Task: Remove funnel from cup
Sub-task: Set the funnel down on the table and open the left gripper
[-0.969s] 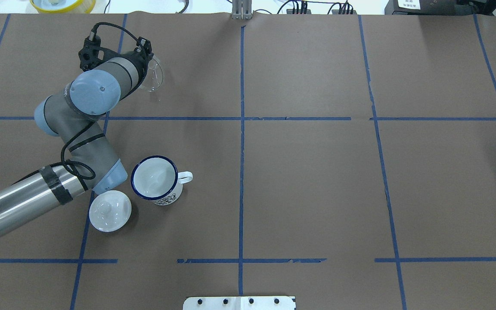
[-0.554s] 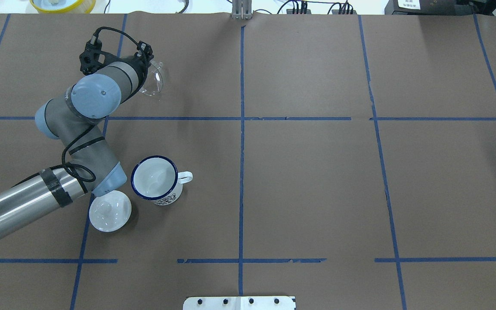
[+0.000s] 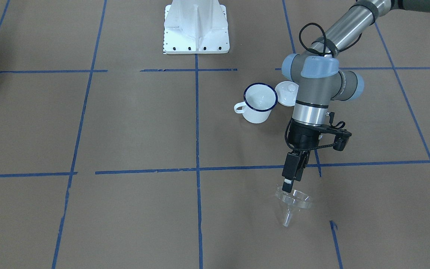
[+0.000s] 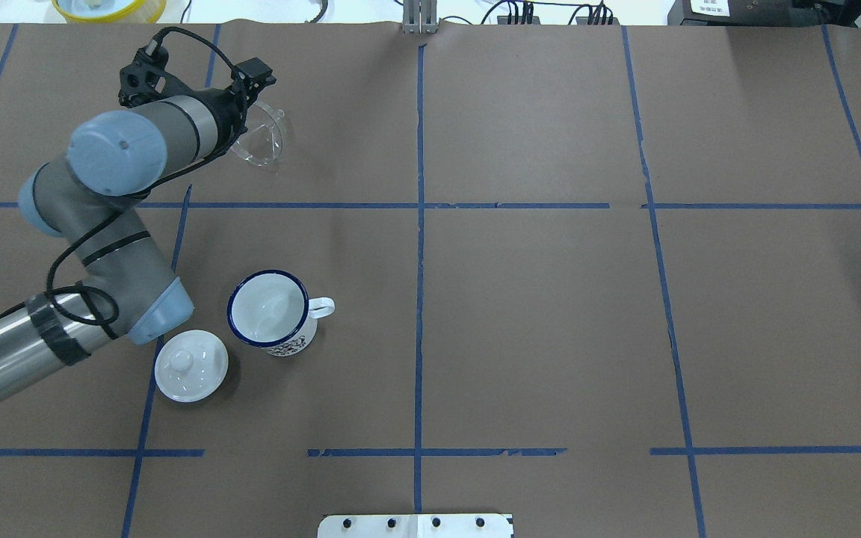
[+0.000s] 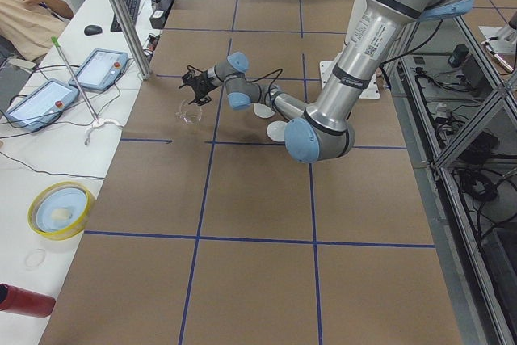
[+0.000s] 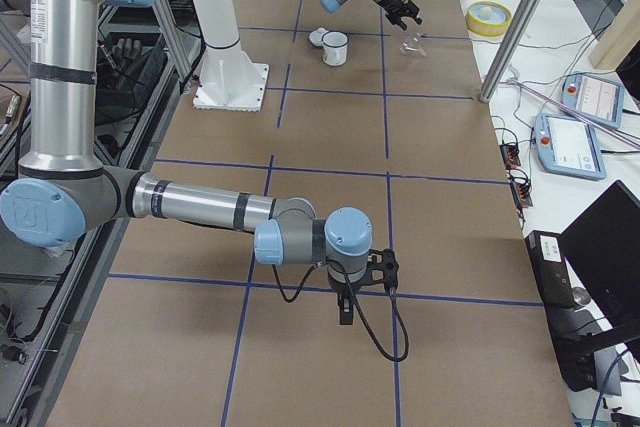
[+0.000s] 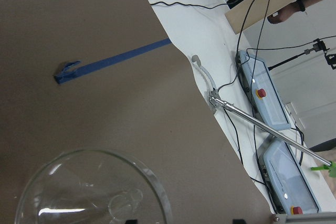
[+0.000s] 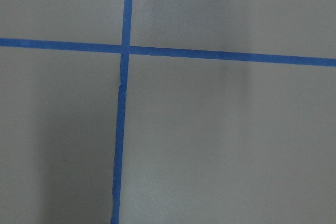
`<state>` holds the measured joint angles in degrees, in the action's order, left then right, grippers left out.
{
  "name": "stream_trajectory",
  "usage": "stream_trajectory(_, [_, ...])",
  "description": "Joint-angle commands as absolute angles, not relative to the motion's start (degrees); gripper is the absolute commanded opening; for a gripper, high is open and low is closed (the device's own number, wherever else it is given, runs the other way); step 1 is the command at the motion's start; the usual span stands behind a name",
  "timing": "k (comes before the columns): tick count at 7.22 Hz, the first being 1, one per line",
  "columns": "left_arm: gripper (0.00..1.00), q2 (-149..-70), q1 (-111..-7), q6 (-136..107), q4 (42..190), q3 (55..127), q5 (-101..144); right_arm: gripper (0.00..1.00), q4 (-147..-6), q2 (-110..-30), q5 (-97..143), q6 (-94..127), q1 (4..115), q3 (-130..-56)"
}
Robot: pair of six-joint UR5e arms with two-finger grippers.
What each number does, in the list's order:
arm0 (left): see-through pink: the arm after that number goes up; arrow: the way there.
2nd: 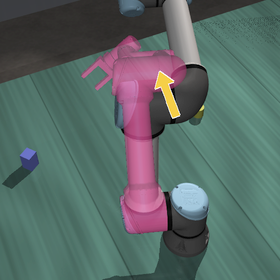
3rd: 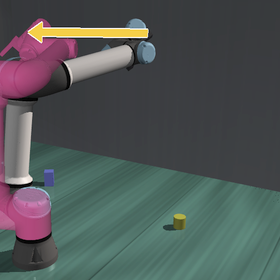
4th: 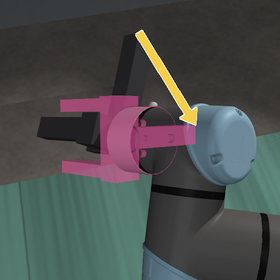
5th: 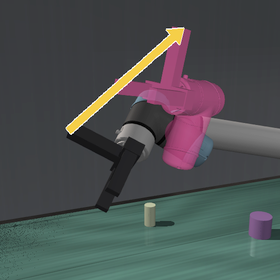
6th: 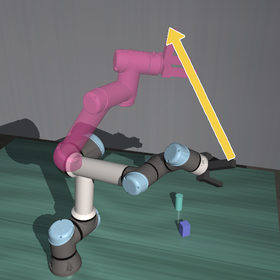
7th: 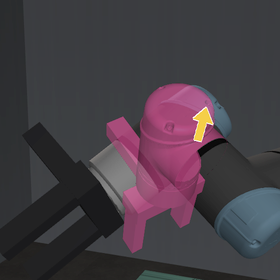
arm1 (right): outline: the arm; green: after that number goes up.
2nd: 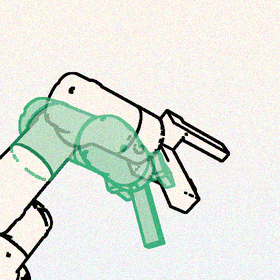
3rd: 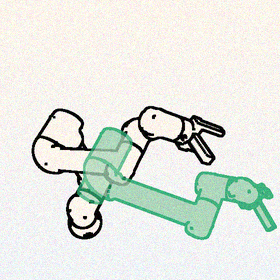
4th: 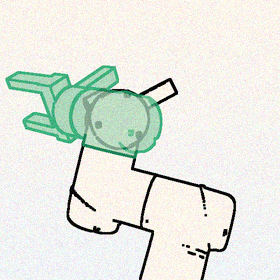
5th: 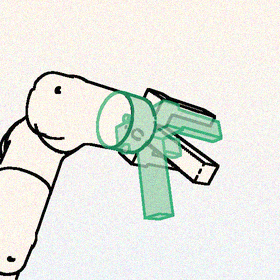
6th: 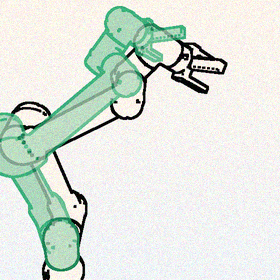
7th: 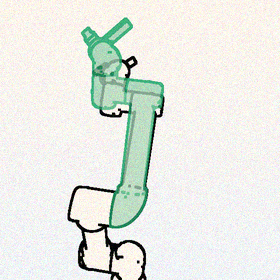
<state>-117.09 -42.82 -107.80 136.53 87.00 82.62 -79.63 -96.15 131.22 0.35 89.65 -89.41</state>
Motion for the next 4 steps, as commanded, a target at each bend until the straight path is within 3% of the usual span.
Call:
stream_trajectory(1, [1.0, -105.78, -43.24, -84.79, 127.68, 103.28, 89.17, 1.0, -79.63, -96.15, 131.22, 0.35, 89.65, -89.38])
stream_trajectory(2, [1.0, -102.69, -43.33, -78.38, 123.44, 108.58, 92.43, 1.0, -79.63, -96.15, 131.22, 0.35, 89.65, -89.38])
stream_trajectory(4, [1.0, -98.72, -44.38, -64.12, 122.0, 112.3, 107.41, 1.0, -79.63, -96.15, 131.22, 0.35, 89.65, -89.38])
